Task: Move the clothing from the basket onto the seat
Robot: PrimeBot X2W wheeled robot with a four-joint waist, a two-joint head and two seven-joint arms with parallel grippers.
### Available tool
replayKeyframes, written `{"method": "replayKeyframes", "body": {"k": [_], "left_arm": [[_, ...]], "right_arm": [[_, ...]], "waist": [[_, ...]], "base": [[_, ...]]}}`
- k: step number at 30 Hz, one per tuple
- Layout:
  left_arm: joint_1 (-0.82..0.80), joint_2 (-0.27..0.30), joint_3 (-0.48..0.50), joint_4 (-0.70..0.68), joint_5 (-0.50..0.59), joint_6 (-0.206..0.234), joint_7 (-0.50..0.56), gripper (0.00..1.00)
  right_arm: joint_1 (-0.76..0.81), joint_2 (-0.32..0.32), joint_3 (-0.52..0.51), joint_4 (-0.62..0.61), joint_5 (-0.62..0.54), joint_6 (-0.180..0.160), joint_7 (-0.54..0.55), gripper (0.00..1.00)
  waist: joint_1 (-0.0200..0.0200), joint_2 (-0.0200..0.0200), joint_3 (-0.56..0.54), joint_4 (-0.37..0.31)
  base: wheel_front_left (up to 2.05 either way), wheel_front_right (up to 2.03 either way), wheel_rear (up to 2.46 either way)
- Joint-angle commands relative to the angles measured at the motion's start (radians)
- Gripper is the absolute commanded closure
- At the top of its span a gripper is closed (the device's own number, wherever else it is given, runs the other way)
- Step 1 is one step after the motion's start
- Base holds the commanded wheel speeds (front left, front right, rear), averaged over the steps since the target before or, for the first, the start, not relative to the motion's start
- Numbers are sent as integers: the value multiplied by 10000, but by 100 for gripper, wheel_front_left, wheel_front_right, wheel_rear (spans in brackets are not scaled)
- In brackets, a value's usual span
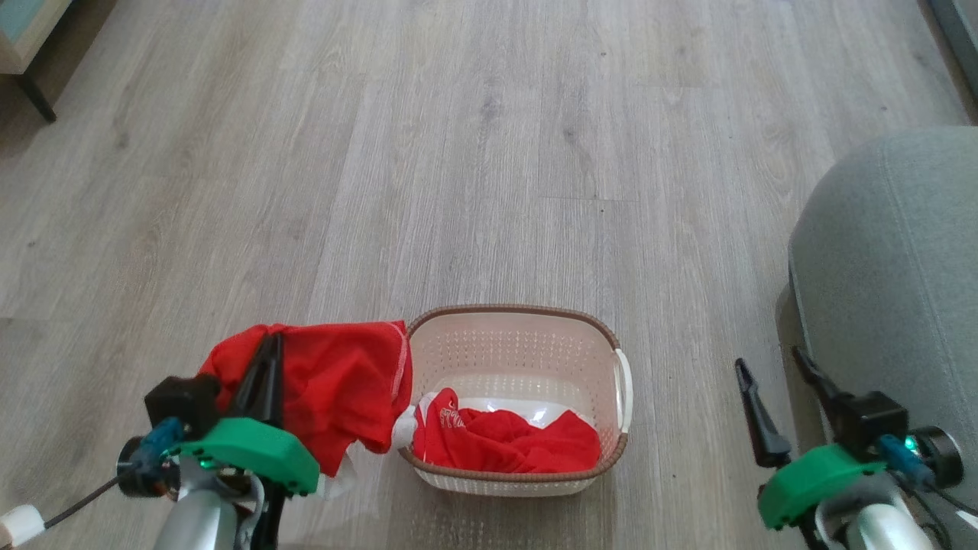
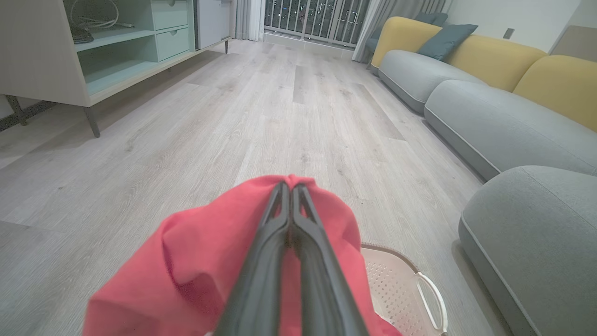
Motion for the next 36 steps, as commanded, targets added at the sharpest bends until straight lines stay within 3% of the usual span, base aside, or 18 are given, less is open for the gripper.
{"method": "replayKeyframes", "body": {"k": [1, 7, 18, 31, 32, 33, 36], "left_arm": [[-313, 195, 231, -402, 57, -22, -128, 100], [-534, 325, -303, -590, 136, -219, 15, 100], [-1718, 771, -2875, -1805, -457, -451, 929, 100], [-2521, 650, -5571, -3088, -1723, -455, 1226, 100], [-2549, 635, -5701, -3169, -1841, -455, 1220, 100], [-2569, 630, -5809, -3229, -1955, -455, 1222, 100], [-2612, 701, -5923, -3256, -2108, -455, 1196, 100]], "right_arm": [[-269, -243, 380, -288, 78, -2, -65, 0], [-693, -474, 1654, -355, 350, -2, -65, 0], [-3449, -1414, 6524, 21, 2015, -2, -65, 0], [-5183, -1281, 8670, 722, 3484, -2, -65, 0], [-5197, -1237, 8728, 811, 3684, -2, -65, 64], [-5198, -1202, 8782, 879, 3906, -2, -65, 100], [-5247, -1221, 8773, 834, 4396, -2, -65, 100]], "waist": [[1, -1, 12, 1], [1, -1, 54, 10], [1, -1, 67, 288], [1, -1, -28, 684], [1, -1, -46, 710], [1, -1, -59, 731], [1, -1, -43, 745]], "base": [[0, 0, 0], [0, 0, 0], [0, 0, 0], [0, 0, 0], [0, 0, 0], [0, 0, 0], [0, 0, 0]]}}
